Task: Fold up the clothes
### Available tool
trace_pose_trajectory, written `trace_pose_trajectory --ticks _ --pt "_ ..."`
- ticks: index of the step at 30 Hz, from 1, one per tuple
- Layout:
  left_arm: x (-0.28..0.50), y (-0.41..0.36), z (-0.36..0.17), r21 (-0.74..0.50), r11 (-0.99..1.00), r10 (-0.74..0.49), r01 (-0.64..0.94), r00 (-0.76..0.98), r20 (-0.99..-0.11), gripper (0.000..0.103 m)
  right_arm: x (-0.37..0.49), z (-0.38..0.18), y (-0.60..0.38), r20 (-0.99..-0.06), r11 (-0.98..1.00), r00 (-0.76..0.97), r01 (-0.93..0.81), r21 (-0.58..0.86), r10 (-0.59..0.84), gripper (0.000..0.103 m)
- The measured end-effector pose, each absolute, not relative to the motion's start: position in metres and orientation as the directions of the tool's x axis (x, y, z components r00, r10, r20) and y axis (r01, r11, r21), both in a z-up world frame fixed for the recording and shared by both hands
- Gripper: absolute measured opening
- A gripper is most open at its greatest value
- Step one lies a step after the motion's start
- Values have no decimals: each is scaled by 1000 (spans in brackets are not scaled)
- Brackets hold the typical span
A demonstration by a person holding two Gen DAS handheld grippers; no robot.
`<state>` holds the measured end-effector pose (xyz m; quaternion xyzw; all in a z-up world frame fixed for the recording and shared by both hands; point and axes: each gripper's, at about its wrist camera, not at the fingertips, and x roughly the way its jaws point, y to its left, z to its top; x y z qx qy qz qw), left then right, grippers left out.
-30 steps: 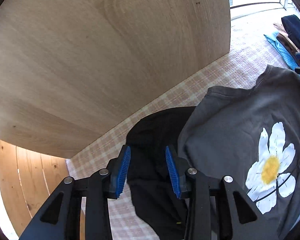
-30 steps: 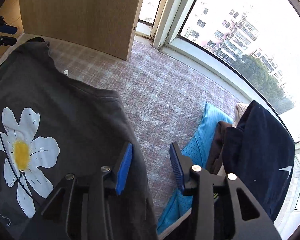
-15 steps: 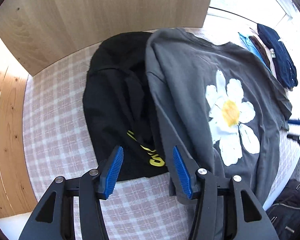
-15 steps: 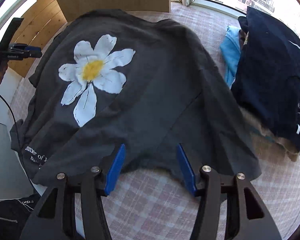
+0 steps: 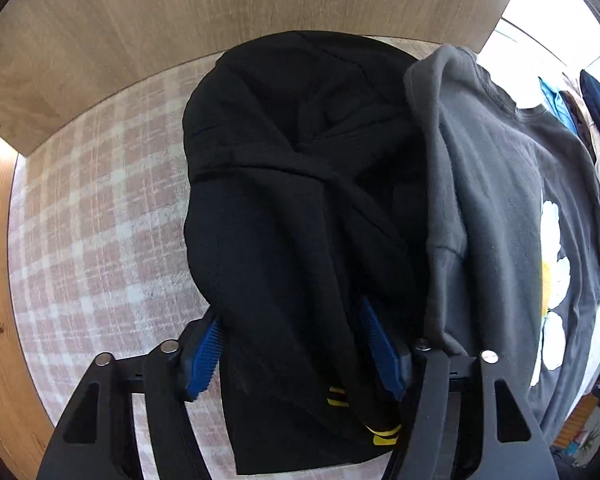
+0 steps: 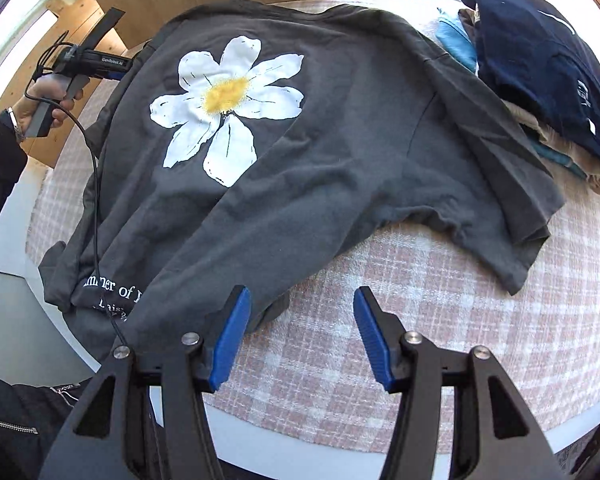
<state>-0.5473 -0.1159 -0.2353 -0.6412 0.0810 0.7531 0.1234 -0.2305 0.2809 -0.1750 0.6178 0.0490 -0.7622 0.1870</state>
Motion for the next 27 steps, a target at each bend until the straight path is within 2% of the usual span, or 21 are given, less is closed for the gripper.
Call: trace_pose_trajectory --ticks 1,2,5,7,9,12,13,15,16,17,19,21,22,25,26,27 --pt "-546 -118 -233 -52 -956 101 -290 -158 -982 28 -228 -178 279 -961 -932 -168 328 156 -219 53" --pt "-545 -121 -229 -71 -955 124 -288 -167 -978 17 -227 -181 278 -961 -938 -168 308 159 -218 53" --pt "-540 -147 -214 -174 -952 225 -252 -190 -956 11 -222 -188 273 -963 -953 -171 257 163 -211 53" --pt "-537 -174 -197 -139 -964 194 -226 -244 -950 10 -217 -189 269 -965 -959 -180 245 142 -189 53" --pt "-532 -210 -173 -54 -984 106 -171 -312 -944 9 -215 -189 264 -966 -961 -187 242 130 -177 53" --pt "-519 -254 -126 222 -973 -174 -58 -449 -876 5 -212 -189 259 -967 -963 -190 240 121 -169 53" --pt "-516 -267 -112 298 -954 -257 -11 -478 -840 6 -212 -190 257 -967 -963 -192 241 118 -166 53" --pt "-512 -285 -95 409 -910 -386 64 -489 -783 13 -211 -191 253 -968 -964 -195 243 111 -161 53" --pt "-510 -290 -90 466 -881 -446 87 -483 -753 22 -211 -192 252 -968 -964 -196 242 108 -158 53" --pt "-505 -285 -91 507 -860 -470 62 -485 -738 40 -211 -194 250 -968 -965 -194 239 109 -157 53" --pt "-495 -273 -95 583 -813 -508 3 -492 -707 54 -211 -198 248 -969 -967 -186 226 119 -163 53" --pt "-479 -248 -103 571 -817 -455 -88 -510 -730 54 -209 -203 246 -969 -968 -184 217 122 -163 53" --pt "-470 -234 -106 527 -841 -400 -122 -515 -758 54 -208 -204 246 -970 -970 -184 213 121 -161 53" --pt "-453 -184 -124 207 -930 -57 -304 -436 -898 55 -204 -211 247 -972 -973 -168 189 132 -165 53" --pt "-457 -159 -134 80 -928 67 -364 -374 -925 55 -202 -213 247 -972 -973 -158 180 144 -173 53" --pt "-457 -139 -145 5 -914 137 -405 -323 -937 55 -200 -216 248 -972 -973 -151 170 157 -183 53"
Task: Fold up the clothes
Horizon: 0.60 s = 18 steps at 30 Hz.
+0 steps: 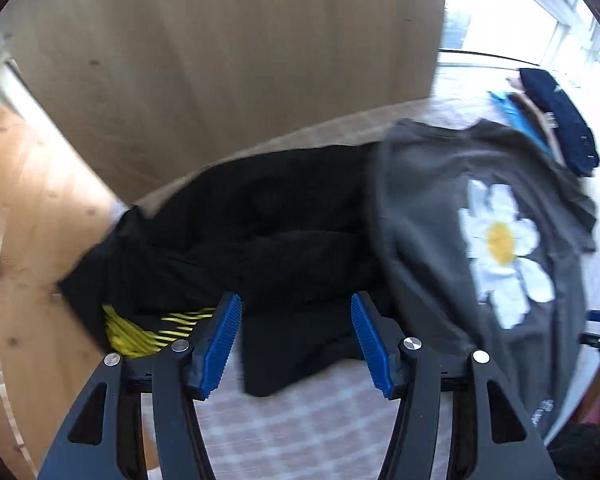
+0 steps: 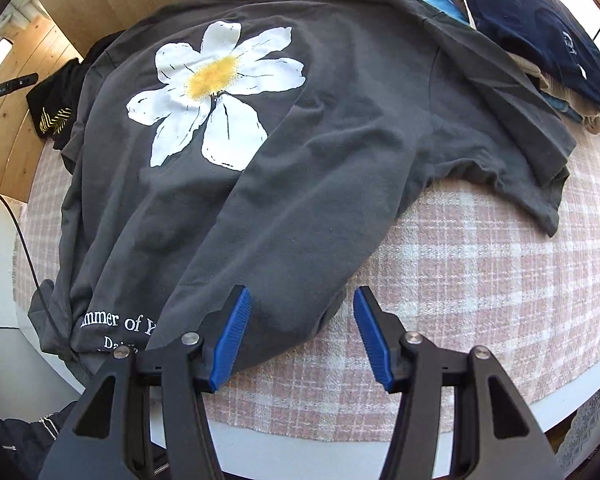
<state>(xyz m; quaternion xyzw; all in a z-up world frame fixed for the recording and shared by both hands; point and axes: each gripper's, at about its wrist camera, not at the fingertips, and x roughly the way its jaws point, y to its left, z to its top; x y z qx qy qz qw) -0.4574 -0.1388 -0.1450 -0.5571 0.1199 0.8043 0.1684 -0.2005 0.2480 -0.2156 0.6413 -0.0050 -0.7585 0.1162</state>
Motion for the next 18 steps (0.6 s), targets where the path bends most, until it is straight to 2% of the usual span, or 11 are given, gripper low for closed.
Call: trace_pose_trajectory --ticks 1,6,7,8,9,13,16,18 --pt "-458 -119 -156 -65 -896 201 -440 -269 -942 55 -198 -217 249 -971 -973 -145 160 169 -192 53" --pt "-479 -63 -206 -10 -876 112 -483 -183 -977 54 -181 -217 250 -970 -973 -146 150 174 -196 53" --pt "-483 -60 -214 -6 -872 99 -489 -163 -982 42 -178 -215 252 -969 -973 -150 149 176 -198 53" --pt "-483 -69 -214 -30 -873 110 -486 -137 -984 11 -174 -214 256 -968 -974 -155 144 177 -199 53" --pt "-482 -80 -214 -56 -875 124 -481 -110 -986 2 -171 -212 260 -967 -975 -162 134 178 -198 53" --pt "-477 -93 -188 -17 -852 111 -523 -149 -982 3 -163 -210 280 -962 -978 -179 80 194 -206 53" --pt "-487 -107 -154 198 -845 -43 -497 -306 -951 3 -162 -214 294 -965 -981 -179 37 190 -193 53" --pt "-501 -117 -139 327 -841 -158 -431 -382 -911 11 -162 -219 301 -965 -980 -171 8 199 -198 53"
